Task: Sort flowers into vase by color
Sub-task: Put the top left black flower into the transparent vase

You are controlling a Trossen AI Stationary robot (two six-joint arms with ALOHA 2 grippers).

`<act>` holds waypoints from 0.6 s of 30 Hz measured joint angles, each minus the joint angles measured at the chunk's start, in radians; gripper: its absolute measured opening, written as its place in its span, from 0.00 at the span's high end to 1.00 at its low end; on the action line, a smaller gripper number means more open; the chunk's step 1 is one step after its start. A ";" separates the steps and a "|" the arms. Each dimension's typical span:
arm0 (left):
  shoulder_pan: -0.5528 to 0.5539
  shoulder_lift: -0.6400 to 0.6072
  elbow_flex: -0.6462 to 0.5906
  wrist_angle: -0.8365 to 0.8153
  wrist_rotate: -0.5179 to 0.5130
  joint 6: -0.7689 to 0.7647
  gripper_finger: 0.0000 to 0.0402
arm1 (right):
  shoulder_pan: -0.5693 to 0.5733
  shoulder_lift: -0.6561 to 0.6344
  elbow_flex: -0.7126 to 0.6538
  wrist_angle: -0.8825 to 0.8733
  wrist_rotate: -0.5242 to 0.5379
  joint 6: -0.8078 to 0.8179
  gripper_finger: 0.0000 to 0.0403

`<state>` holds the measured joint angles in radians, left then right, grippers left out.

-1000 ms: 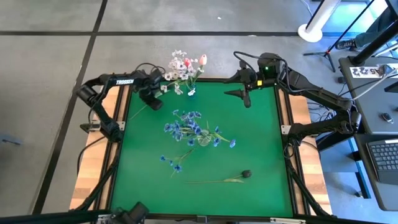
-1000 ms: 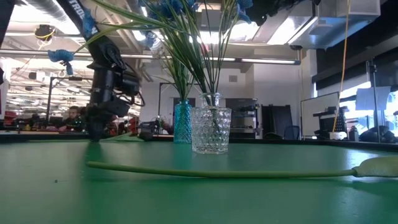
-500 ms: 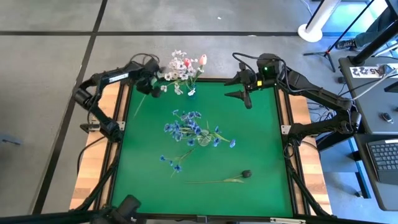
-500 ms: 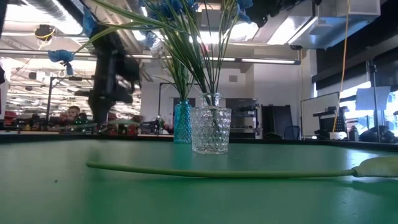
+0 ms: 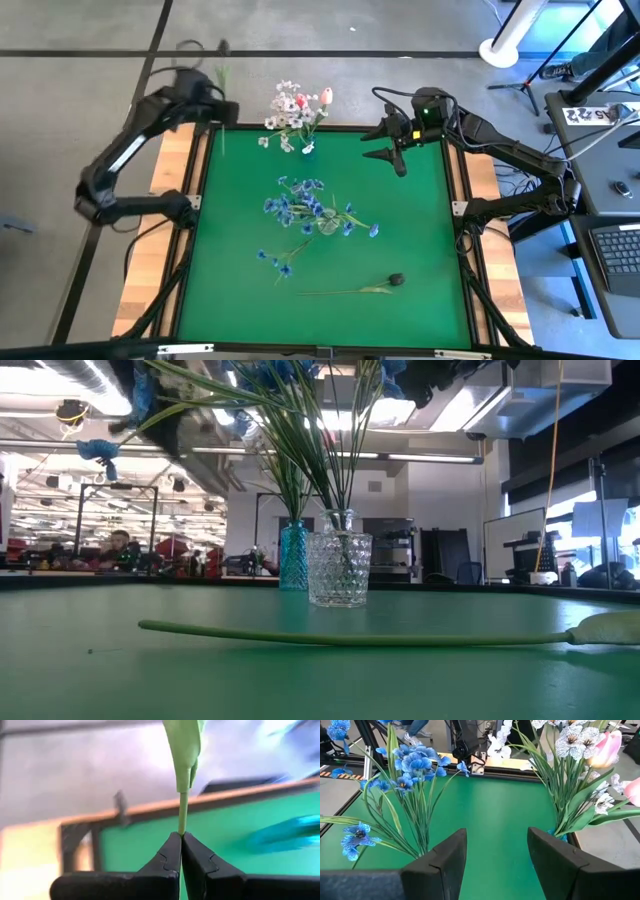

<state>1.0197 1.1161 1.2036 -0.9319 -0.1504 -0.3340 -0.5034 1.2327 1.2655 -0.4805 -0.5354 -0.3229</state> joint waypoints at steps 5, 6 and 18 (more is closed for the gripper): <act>-0.087 -0.182 0.078 0.077 0.087 -0.014 1.00 | 0.000 0.000 0.000 -0.019 0.000 0.002 0.49; -0.116 -0.218 0.085 0.105 0.105 -0.017 1.00 | 0.000 0.000 0.000 -0.021 0.000 0.003 0.49; -0.673 -0.355 0.025 0.439 0.054 -0.021 1.00 | 0.000 0.000 0.000 -0.025 -0.016 0.065 0.49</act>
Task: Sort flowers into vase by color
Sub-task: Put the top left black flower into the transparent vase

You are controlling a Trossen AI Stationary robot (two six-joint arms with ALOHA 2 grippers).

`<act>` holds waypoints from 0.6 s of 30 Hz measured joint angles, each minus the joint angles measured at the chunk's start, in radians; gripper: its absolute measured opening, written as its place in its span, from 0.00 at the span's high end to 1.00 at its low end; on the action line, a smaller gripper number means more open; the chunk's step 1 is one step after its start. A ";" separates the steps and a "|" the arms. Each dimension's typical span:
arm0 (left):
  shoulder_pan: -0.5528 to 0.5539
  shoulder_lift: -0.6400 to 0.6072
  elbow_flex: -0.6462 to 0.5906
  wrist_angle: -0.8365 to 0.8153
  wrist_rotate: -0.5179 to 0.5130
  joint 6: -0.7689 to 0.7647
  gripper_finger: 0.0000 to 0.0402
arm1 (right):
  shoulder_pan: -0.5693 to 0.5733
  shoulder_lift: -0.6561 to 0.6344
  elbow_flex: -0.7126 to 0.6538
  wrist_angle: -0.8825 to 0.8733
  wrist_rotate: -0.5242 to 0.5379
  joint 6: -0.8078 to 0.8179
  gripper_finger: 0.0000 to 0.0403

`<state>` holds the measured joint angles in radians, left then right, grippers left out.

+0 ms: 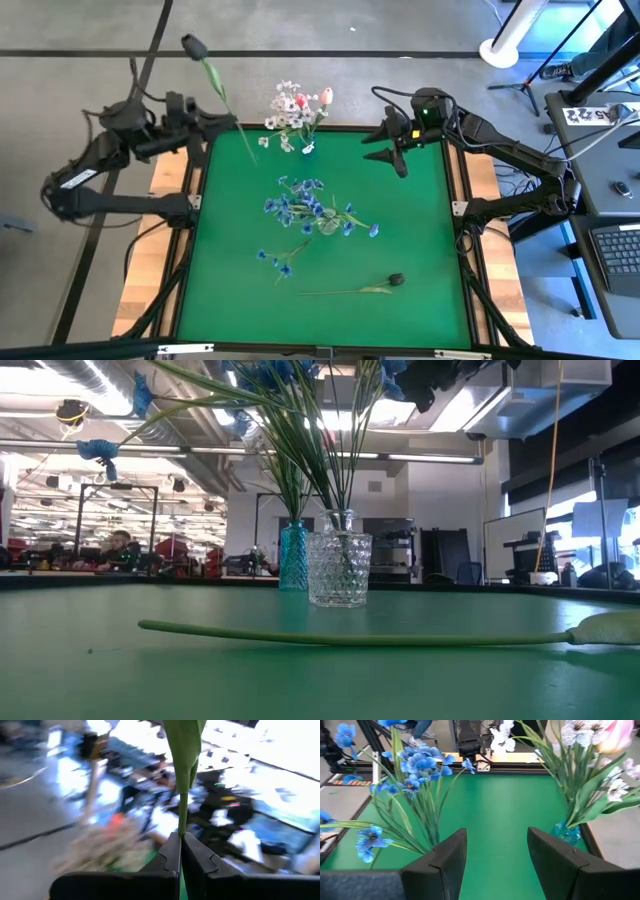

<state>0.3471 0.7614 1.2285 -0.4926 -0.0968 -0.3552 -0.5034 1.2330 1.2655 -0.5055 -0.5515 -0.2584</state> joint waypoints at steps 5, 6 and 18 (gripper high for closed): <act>-0.203 0.076 -0.039 0.249 -0.040 0.097 1.00 | 0.007 0.000 0.000 -0.018 -0.018 0.005 0.49; -0.240 0.096 -0.039 0.289 -0.046 0.115 1.00 | 0.014 0.000 0.000 -0.024 -0.014 0.009 0.49; -0.520 0.334 -0.041 0.514 -0.240 0.280 1.00 | 0.141 -0.001 0.000 0.100 -0.059 0.047 0.49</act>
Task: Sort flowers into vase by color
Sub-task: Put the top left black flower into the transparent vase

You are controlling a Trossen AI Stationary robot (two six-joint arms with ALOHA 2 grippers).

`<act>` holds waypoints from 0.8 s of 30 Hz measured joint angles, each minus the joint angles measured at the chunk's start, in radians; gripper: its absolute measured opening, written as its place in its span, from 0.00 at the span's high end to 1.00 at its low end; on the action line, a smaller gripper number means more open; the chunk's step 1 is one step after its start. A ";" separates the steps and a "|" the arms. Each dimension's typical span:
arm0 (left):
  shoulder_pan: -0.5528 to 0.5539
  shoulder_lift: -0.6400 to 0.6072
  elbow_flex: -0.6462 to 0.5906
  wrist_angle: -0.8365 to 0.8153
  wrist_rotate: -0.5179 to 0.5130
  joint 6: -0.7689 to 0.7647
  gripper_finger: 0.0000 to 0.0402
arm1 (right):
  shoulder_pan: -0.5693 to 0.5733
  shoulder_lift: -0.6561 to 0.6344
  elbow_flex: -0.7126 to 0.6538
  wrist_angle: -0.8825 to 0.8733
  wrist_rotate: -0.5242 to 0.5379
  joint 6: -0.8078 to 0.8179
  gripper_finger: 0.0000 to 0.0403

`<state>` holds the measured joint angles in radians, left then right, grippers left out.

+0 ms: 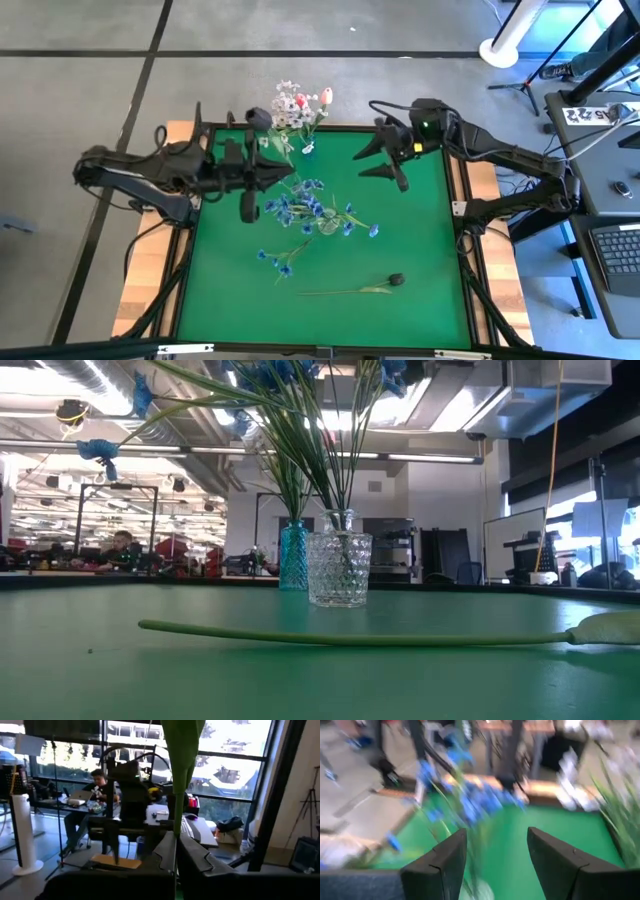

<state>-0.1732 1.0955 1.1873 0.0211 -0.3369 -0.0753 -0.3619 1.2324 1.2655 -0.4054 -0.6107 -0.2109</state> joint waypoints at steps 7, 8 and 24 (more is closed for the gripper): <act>0.020 0.061 0.002 0.024 -0.065 -0.001 1.00 | 0.142 0.000 0.000 0.253 -0.011 0.076 0.49; 0.025 0.070 0.002 0.032 -0.066 -0.005 1.00 | 0.160 0.000 0.000 0.273 0.005 0.075 0.49; 0.047 0.169 0.003 0.175 0.040 0.005 1.00 | 0.251 0.096 0.000 0.448 0.208 0.155 0.49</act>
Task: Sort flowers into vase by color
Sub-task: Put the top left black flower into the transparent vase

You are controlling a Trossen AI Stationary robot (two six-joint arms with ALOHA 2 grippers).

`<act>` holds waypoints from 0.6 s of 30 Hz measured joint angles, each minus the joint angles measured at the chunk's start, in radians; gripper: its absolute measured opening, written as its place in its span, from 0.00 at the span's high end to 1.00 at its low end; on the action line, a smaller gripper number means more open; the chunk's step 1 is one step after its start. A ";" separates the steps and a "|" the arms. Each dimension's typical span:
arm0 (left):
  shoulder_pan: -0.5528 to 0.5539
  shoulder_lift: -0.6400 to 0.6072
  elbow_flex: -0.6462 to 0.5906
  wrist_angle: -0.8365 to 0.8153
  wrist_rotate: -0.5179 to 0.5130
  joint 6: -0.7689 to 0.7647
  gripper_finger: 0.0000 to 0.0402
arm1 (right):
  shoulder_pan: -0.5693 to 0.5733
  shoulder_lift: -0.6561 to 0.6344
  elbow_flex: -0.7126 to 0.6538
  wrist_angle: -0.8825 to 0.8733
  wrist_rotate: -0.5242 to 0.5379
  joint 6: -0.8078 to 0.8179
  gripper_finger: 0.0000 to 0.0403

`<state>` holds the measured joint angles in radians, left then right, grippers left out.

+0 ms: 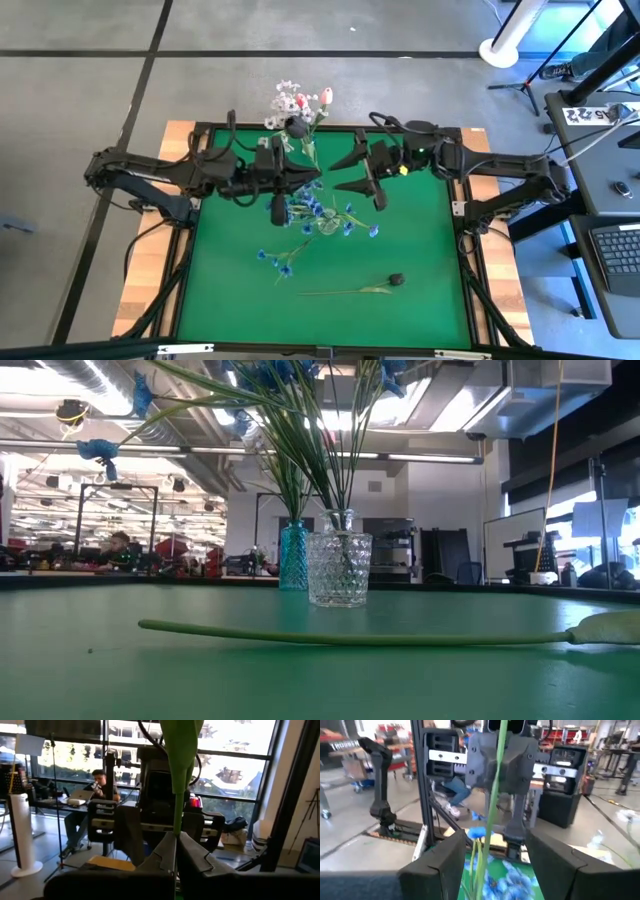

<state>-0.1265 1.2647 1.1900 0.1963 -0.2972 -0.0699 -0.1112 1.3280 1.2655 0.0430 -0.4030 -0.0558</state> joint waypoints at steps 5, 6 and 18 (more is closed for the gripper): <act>0.000 0.027 0.000 0.009 0.004 0.031 1.00 | 0.000 0.054 0.000 0.077 -0.045 0.056 0.49; 0.000 0.033 0.000 0.006 0.004 0.031 1.00 | 0.000 0.063 0.000 0.078 -0.053 0.064 0.49; 0.002 0.052 0.000 -0.008 0.000 0.031 1.00 | 0.000 0.089 0.000 0.080 -0.060 0.089 0.79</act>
<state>-0.1246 1.3170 1.1900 0.1886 -0.2974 -0.0387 -0.1112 1.4174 1.2655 0.1234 -0.4633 0.0330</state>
